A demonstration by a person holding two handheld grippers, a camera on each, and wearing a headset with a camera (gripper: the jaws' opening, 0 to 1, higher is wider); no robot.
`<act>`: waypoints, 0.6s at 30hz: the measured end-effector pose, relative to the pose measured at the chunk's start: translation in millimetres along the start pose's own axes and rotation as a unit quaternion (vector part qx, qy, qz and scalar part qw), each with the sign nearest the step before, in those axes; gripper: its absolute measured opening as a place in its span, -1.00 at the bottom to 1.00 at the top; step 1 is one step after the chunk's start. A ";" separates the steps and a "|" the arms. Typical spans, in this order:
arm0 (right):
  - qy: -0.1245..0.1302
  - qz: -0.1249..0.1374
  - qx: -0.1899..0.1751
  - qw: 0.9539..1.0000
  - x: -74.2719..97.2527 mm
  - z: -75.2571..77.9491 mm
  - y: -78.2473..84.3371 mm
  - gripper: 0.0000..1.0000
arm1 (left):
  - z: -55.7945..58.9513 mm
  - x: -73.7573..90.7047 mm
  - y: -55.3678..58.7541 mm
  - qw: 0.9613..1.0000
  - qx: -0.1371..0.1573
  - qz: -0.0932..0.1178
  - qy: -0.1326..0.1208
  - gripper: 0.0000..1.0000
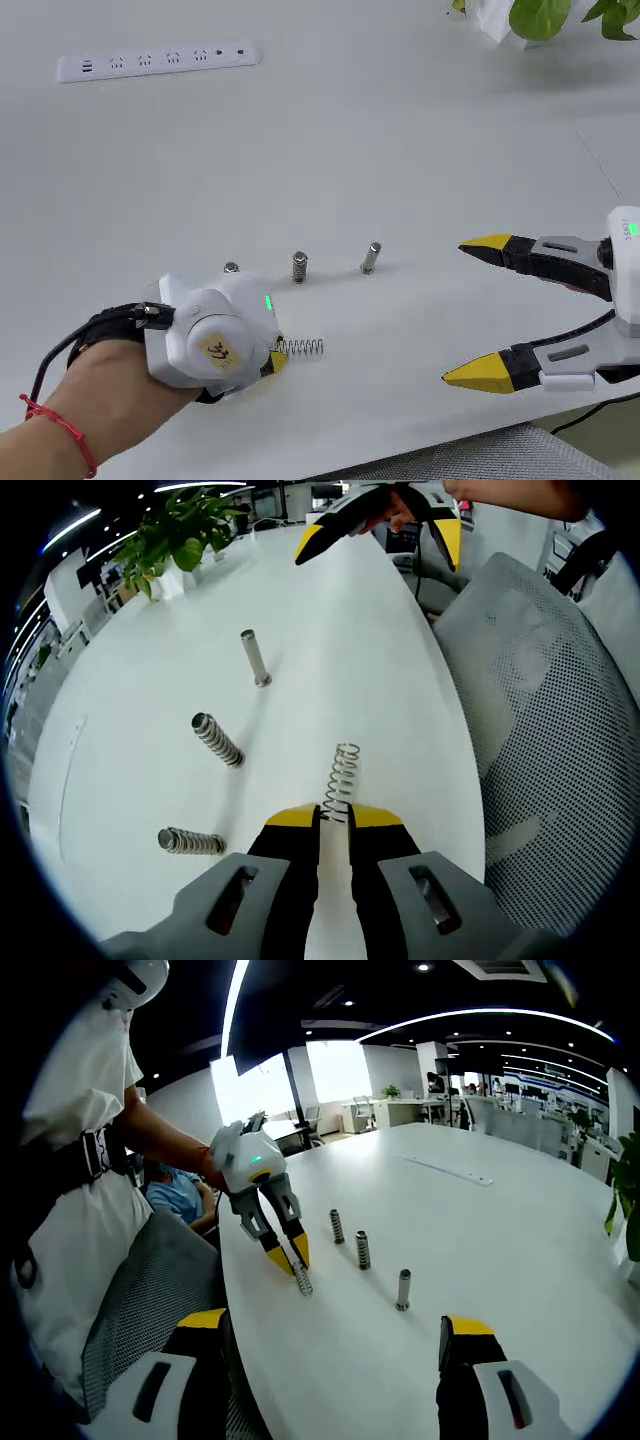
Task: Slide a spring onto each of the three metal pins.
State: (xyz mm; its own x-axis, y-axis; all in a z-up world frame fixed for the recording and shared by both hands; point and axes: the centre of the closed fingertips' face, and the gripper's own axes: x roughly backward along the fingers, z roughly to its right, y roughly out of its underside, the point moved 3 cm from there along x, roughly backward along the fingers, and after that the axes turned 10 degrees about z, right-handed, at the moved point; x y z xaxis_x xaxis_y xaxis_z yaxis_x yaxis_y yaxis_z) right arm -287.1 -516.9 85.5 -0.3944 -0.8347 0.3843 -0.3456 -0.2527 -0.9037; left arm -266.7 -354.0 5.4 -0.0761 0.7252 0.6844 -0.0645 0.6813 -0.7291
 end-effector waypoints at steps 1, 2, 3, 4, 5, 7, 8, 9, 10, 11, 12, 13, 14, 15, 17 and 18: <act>-0.002 0.001 0.002 1.000 -0.8 -1.0 -2.2 0.68 | 0.4 1.3 -1.9 1.000 0.001 0.004 -0.001 -0.86; -0.003 0.001 0.003 1.000 -1.6 -1.7 -4.4 0.67 | 0.8 2.8 -4.3 1.000 0.001 0.008 -0.003 -0.86; -0.005 0.002 0.004 1.000 -3.0 -2.8 -8.0 0.65 | 0.7 5.1 -8.8 1.000 0.003 0.017 -0.005 -0.86; -0.007 0.005 0.005 1.000 -3.9 -3.7 -10.9 0.63 | 0.6 6.7 -11.9 1.000 0.006 0.024 -0.008 -0.86; -0.009 0.007 0.007 1.000 -5.6 -5.0 -15.2 0.61 | 0.3 9.2 -16.9 0.999 0.014 0.036 -0.011 -0.86; -0.013 0.008 0.010 1.000 -8.2 -6.6 -20.3 0.56 | -0.3 12.1 -23.7 0.998 0.026 0.055 -0.016 -0.86; -0.015 0.009 0.014 1.000 -10.3 -7.5 -24.1 0.55 | -0.6 14.4 -28.4 0.997 0.035 0.067 -0.019 -0.86; -0.016 0.010 0.014 1.000 -11.8 -7.7 -26.5 0.51 | -1.1 16.2 -31.2 0.996 0.037 0.074 -0.021 -0.86; -0.018 0.013 0.012 1.000 -14.0 -8.6 -30.4 0.47 | -2.1 19.1 -35.1 0.996 0.037 0.080 -0.026 -0.86; -0.021 0.016 0.012 1.000 -15.6 -9.7 -33.6 0.42 | -2.7 21.0 -38.3 0.995 0.038 0.087 -0.029 -0.86; -0.024 0.018 0.013 0.999 -17.4 -10.9 -36.6 0.35 | -3.1 23.1 -42.3 0.994 0.041 0.096 -0.031 -0.86; -0.028 0.021 0.011 0.999 -20.0 -12.3 -40.7 0.30 | -3.5 26.2 -49.1 0.992 0.049 0.112 -0.033 -0.86; -0.032 0.021 0.008 0.999 -21.8 -13.4 -43.1 0.26 | -4.1 28.6 -52.9 0.991 0.053 0.121 -0.036 -0.86; -0.035 0.023 0.010 0.999 -24.4 -14.4 -47.0 0.20 | -5.6 32.3 -57.1 0.989 0.055 0.129 -0.041 -0.86; -0.041 0.025 0.014 0.999 -27.8 -15.8 -51.9 0.11 | -6.9 36.9 -63.6 0.987 0.058 0.141 -0.045 -0.86; -0.045 0.025 0.015 0.999 -30.1 -17.0 -55.3 0.06 | -7.9 40.2 -68.3 0.985 0.062 0.152 -0.048 -0.86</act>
State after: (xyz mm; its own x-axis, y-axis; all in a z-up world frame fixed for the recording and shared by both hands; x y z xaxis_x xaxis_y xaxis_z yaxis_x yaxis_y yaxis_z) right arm -270.6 -469.5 127.1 -0.3323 -0.8866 0.3218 -0.3016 -0.2234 -0.9269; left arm -257.5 -370.6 82.7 -0.2030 0.8771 0.4353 -0.1445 0.4128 -0.8993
